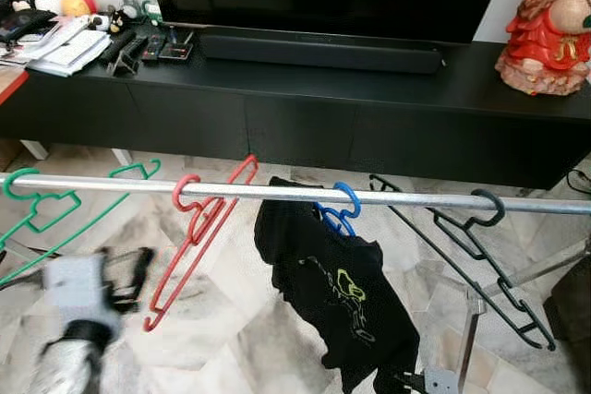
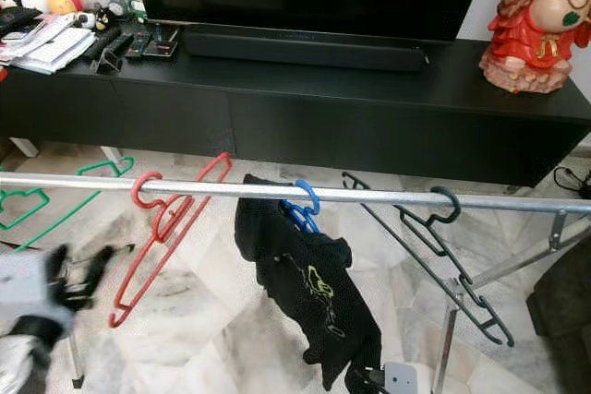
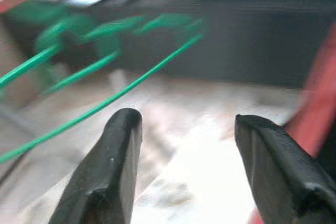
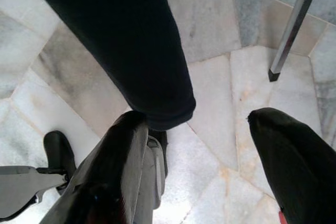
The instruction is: Hang hanger
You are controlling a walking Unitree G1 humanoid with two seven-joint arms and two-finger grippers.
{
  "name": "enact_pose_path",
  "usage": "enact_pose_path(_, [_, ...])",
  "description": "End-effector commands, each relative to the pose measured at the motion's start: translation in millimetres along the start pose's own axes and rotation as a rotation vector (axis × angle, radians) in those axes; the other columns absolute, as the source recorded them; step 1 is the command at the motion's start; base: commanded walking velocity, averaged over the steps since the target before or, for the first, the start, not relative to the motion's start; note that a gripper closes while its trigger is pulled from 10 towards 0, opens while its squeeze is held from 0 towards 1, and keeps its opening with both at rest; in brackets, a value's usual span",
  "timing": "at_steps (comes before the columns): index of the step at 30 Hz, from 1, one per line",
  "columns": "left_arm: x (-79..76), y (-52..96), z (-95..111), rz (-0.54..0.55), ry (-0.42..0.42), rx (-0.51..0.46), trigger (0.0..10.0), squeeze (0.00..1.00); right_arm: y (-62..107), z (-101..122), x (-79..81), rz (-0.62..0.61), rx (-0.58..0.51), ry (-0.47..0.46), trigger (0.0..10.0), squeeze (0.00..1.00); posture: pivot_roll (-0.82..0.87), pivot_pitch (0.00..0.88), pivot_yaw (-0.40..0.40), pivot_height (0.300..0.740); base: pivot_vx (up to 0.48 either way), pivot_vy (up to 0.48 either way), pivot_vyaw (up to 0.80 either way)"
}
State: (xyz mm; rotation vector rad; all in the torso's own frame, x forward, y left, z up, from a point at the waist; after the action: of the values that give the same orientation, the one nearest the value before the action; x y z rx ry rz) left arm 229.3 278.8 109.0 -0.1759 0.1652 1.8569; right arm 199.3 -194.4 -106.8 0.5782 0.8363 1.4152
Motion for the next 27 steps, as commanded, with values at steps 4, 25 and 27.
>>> enact_pose_path(4, [52.6,14.8,-65.9,0.242,0.056,0.263,10.0,0.38,1.7,-9.6,1.7,0.002,0.033,-0.009,10.0,0.00,0.02,0.136,-0.006,0.740,0.000,0.000,0.00])
enact_pose_path(25, [11.5,65.8,-222.8,-0.058,-0.287,1.016,10.0,0.00,1.3,-7.4,3.4,-0.034,0.030,-0.061,10.0,0.00,-0.03,0.158,0.009,0.740,0.000,0.000,0.00])
enact_pose_path(27, [8.7,61.1,-222.6,-0.052,-0.281,1.003,10.0,0.00,1.3,-7.4,3.4,-0.036,0.030,-0.062,10.0,0.00,-0.04,0.165,0.006,0.740,0.000,0.000,0.00])
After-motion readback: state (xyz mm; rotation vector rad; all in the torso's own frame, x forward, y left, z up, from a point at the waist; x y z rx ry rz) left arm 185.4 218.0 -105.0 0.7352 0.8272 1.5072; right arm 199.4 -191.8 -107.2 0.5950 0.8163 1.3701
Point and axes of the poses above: a point about 5 cm out from each wrist's last joint towards the gripper, its own y axis pointing back from the gripper into the wrist, its own z axis along the axis of the wrist's last joint, x = y × z, the point moved 3 cm from there along -y, pointing out of the wrist towards the gripper, and after that the axes turned 15 degrees about y, right-handed, at the moved point
